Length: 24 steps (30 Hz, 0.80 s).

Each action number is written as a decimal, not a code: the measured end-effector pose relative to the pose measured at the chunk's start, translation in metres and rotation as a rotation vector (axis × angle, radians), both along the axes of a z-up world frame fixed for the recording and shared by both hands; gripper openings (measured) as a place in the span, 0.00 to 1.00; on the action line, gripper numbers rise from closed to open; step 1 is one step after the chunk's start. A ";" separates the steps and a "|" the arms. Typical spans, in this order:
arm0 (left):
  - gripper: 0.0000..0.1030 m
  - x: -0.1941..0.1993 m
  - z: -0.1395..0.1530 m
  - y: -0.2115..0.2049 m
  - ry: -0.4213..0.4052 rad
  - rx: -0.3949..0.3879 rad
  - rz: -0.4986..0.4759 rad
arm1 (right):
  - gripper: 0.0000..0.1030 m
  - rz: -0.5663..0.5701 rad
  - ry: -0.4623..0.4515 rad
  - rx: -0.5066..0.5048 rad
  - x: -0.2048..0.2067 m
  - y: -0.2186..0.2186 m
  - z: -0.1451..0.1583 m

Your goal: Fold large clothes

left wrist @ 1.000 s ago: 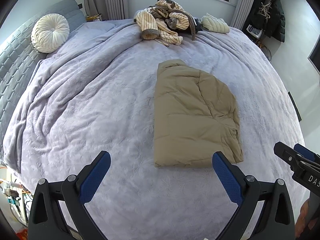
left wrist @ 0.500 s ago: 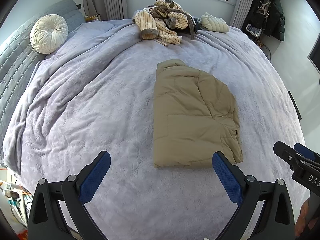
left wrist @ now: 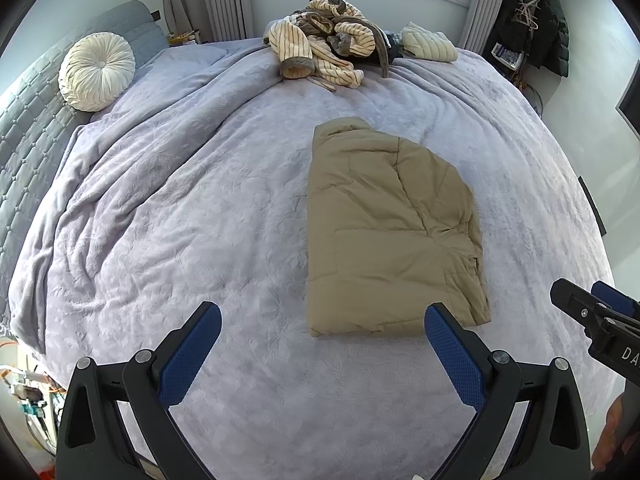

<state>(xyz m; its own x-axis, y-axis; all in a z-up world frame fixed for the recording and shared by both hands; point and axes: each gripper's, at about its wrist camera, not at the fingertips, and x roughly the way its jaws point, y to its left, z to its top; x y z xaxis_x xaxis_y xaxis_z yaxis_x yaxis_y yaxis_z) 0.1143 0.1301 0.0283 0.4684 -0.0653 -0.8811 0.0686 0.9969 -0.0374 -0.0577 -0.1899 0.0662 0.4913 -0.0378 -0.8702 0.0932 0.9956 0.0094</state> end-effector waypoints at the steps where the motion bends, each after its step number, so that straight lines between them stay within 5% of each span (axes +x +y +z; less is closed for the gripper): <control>1: 0.99 0.002 0.000 0.002 0.000 0.001 -0.004 | 0.90 0.000 0.000 0.000 0.000 0.000 0.000; 24: 0.99 0.008 -0.001 0.010 -0.002 0.011 -0.016 | 0.90 0.002 0.002 -0.001 0.001 -0.001 0.001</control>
<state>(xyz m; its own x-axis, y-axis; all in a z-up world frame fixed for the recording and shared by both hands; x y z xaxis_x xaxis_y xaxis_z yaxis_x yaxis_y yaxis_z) 0.1224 0.1400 0.0273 0.4691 -0.0633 -0.8809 0.0849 0.9960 -0.0263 -0.0564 -0.1909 0.0674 0.4897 -0.0374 -0.8711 0.0913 0.9958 0.0086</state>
